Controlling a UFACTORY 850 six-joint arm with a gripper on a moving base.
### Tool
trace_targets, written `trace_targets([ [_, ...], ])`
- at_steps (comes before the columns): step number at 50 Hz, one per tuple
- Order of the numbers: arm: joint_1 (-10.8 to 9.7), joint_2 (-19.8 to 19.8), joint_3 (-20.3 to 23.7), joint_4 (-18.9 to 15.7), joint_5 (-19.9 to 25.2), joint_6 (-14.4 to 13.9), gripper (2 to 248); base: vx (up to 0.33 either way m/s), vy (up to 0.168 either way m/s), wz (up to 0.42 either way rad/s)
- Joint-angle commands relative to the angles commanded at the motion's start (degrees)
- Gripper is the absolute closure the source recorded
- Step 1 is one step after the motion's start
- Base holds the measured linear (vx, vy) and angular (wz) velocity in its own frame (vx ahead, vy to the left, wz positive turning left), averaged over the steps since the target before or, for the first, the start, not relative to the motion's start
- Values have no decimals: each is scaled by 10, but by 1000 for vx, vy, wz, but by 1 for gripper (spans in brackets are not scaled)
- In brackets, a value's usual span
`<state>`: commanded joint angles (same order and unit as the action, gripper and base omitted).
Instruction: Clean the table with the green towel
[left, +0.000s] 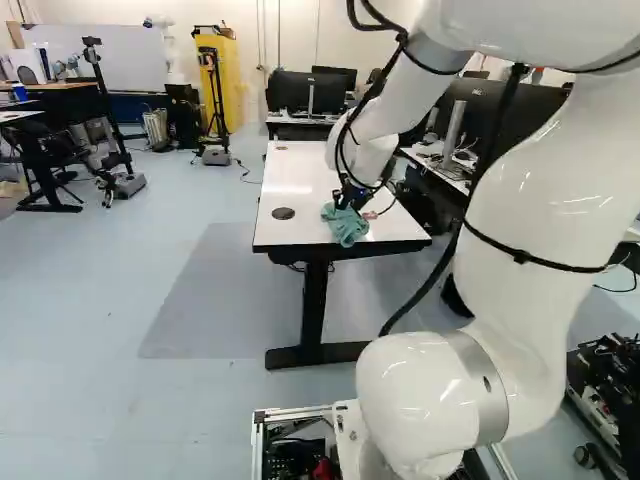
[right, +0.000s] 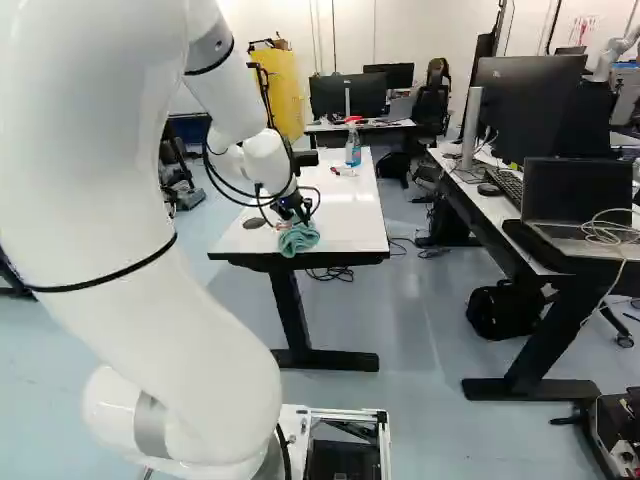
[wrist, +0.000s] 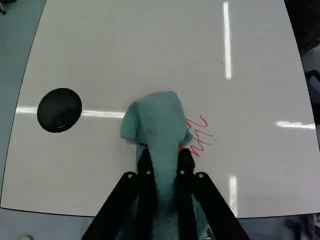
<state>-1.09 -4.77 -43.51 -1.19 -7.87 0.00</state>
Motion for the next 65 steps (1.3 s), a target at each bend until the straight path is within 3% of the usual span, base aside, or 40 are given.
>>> trace_targets([
  [17, -32, 4, 4, 0, 0, 0, 203, 0, 0, 0],
  [35, -64, -23, -25, 0, 0, 0, 203, 0, 0, 0],
  [52, -68, -66, -74, 0, 0, 0, 203, 0, 0, 0],
  [65, -68, -62, -73, 0, 0, 0, 203, 0, 0, 0],
])
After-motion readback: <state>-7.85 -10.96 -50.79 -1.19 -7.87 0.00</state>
